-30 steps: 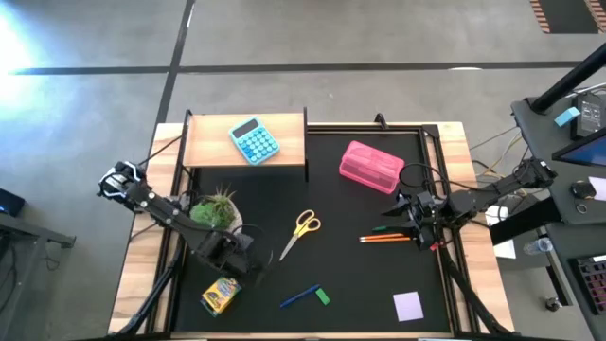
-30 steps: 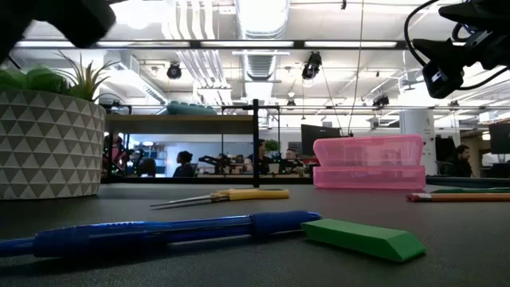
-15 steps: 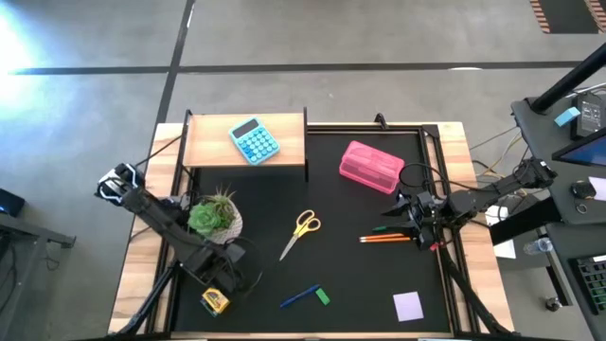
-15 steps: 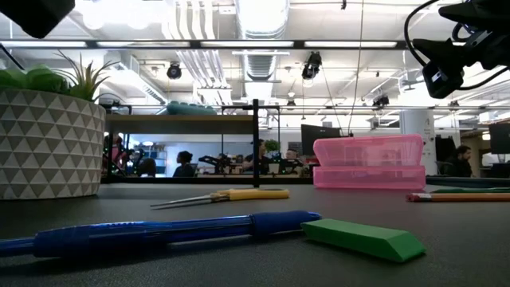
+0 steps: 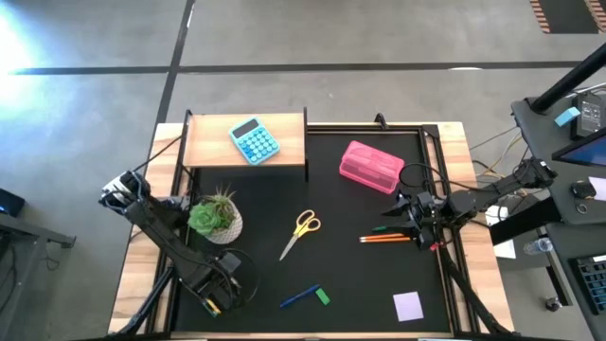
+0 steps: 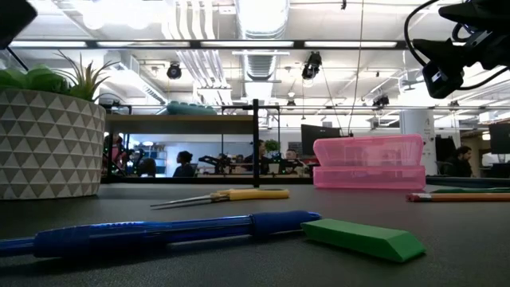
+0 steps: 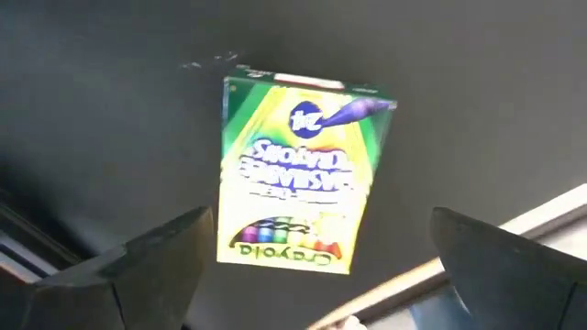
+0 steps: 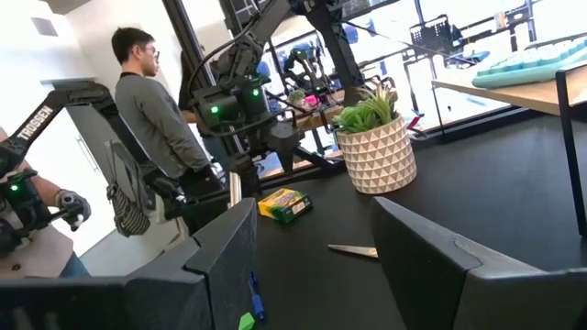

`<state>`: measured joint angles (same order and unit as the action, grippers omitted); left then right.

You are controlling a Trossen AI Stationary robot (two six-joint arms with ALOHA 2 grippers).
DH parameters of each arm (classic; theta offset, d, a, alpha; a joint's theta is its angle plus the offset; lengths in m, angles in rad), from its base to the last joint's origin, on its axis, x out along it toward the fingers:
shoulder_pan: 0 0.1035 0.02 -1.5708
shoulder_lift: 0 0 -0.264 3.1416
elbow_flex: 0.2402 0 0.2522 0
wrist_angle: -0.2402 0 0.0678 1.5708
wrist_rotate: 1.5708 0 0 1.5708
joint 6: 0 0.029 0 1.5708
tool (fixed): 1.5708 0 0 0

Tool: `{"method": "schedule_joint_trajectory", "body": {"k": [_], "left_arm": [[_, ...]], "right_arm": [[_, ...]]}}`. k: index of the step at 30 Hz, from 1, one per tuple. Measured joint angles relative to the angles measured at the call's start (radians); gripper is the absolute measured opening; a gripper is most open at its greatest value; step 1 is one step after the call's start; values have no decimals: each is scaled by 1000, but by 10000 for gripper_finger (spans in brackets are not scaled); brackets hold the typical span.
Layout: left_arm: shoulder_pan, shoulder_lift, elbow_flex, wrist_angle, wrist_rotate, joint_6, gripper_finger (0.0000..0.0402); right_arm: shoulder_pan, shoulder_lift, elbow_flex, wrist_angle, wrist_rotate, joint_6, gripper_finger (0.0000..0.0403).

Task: Pack school essentials
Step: Put the yellow crayon box into the pink supply box

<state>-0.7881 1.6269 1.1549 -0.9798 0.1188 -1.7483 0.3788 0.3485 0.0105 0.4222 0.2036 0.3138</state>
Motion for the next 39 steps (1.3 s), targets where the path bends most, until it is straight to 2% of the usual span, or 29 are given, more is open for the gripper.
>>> {"method": "schedule_joint_trajectory", "body": {"k": [8, 21, 39], "left_arm": [[-27, 94, 0, 4, -25, 27, 390], [-32, 166, -3, 3, -51, 47, 389], [-53, 139, -72, 89, -102, 53, 388]], "right_arm": [[0, 0, 0, 0, 0, 0, 206], [0, 0, 0, 0, 0, 0, 206], [0, 0, 0, 0, 0, 0, 206]]}}
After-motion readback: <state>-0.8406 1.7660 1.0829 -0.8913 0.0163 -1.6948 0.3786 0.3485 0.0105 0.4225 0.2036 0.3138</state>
